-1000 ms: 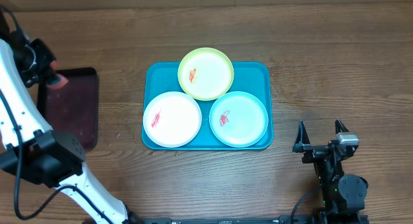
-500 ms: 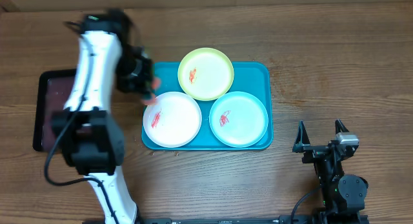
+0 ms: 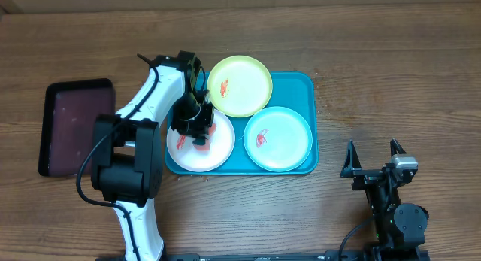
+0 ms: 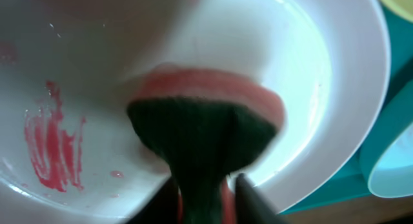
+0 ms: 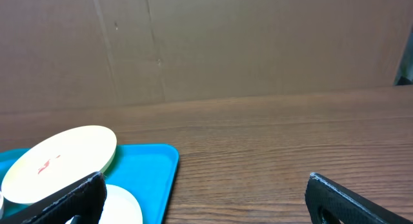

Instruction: Clean dirty plates on tray and stack at the side

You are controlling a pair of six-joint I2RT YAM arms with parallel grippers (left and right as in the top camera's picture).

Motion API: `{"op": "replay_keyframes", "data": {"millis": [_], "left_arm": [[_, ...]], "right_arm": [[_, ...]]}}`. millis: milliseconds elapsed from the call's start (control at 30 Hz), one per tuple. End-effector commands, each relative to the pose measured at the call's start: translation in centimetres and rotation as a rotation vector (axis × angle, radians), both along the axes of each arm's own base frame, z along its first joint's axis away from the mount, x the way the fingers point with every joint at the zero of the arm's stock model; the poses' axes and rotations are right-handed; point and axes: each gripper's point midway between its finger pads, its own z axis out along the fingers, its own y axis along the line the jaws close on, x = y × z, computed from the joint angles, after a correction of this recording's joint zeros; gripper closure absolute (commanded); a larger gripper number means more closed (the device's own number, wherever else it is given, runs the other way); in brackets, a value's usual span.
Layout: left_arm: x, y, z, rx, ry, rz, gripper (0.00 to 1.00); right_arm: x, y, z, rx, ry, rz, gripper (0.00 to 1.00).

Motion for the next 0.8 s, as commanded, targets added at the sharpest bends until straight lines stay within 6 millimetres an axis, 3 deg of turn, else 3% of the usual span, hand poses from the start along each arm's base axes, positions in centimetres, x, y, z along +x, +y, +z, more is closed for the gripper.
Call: {"op": "replay_keyframes", "data": {"millis": [0,133,333,433,500,567,633,767], "left_arm": [[0.1,0.6,-0.3,0.034,-0.004,0.009,0.0],[1.7,1.1,1.8,0.028,-0.036,0.032,0.0],[6.3,3.2,10.7,0.005,-0.203,0.105,0.0],[8.4,4.8,15.4,-0.007,-0.34,0.151,0.11],[9.4,6.1,18.1,-0.011,-0.424,0.183,0.13],[9.8,7.5,19.8,-0.009,-0.475,0.214,0.12],[9.7,8.3,20.0,-0.006,-0.475,0.234,0.02],[9.5,8.2,19.6,-0.03,-0.438,0.283,0.0]], "right_arm": [[0.0,0.0,-0.2,-0.003,-0.004,-0.001,0.0],[0.0,0.0,-0.2,-0.003,-0.004,-0.001,0.0],[0.0,0.0,-0.2,-0.003,-0.004,-0.001,0.0],[0.0,0.0,-0.2,-0.003,-0.004,-0.001,0.0],[0.0,0.0,-0.2,-0.003,-0.004,-0.001,0.0],[0.0,0.2,0.0,-0.001,-0.01,0.011,0.0],[-0.3,2.5,1.4,0.064,-0.061,0.148,0.0],[-2.9,7.3,6.6,0.137,-0.247,0.469,0.0]]}}
